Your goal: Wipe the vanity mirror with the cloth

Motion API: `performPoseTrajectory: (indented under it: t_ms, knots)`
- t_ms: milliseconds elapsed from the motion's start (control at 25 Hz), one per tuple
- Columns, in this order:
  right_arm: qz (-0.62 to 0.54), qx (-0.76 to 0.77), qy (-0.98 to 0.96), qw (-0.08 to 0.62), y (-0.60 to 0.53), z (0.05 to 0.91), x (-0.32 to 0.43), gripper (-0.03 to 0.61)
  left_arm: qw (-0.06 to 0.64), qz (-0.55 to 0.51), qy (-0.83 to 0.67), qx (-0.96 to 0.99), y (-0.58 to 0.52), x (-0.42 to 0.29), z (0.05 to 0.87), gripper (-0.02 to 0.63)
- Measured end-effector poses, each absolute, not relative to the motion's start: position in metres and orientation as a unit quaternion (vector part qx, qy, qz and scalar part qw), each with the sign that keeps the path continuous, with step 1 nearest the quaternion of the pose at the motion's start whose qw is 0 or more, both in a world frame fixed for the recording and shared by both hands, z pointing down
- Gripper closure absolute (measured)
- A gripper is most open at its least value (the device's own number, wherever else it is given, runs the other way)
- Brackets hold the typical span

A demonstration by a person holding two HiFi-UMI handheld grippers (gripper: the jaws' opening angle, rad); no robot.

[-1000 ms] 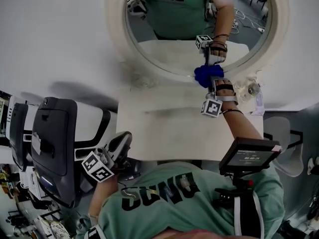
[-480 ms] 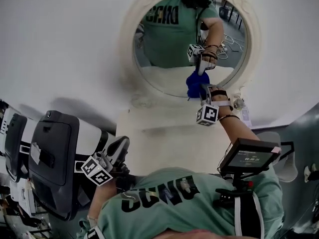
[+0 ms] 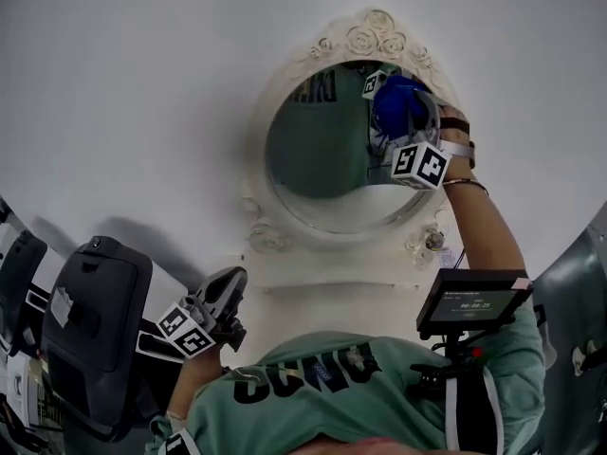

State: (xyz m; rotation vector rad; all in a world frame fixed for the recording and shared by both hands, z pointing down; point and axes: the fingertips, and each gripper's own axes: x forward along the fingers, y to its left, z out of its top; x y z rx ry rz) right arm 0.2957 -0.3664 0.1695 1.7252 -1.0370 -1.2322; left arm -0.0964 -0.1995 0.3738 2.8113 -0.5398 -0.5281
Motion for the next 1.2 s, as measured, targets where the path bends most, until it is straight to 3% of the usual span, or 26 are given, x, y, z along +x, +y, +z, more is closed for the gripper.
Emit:
performPoseTrajectory:
  t_ms: [280, 560, 760, 1200]
  knots:
    - [-0.49, 0.694, -0.354, 0.391, -0.376, 0.153, 0.301, 0.531, 0.107, -0.197, -0.194, 0.955, -0.204, -0.109, 0.371, 0.603]
    - [-0.466, 0.736, -0.351, 0.343, -0.376, 0.149, 0.301, 0.531, 0.11, -0.199, -0.195, 0.954, -0.207, -0.112, 0.369, 0.604]
    - [-0.473, 0.726, -0.356, 0.349, -0.374, 0.156, 0.301, 0.532, 0.119, -0.187, -0.182, 0.958, -0.201, -0.098, 0.371, 0.604]
    - [-0.447, 0.679, -0.417, 0.406, -0.378, 0.307, 0.302, 0.532, 0.166, -0.144, -0.182, 0.958, -0.2, -0.073, 0.394, 0.604]
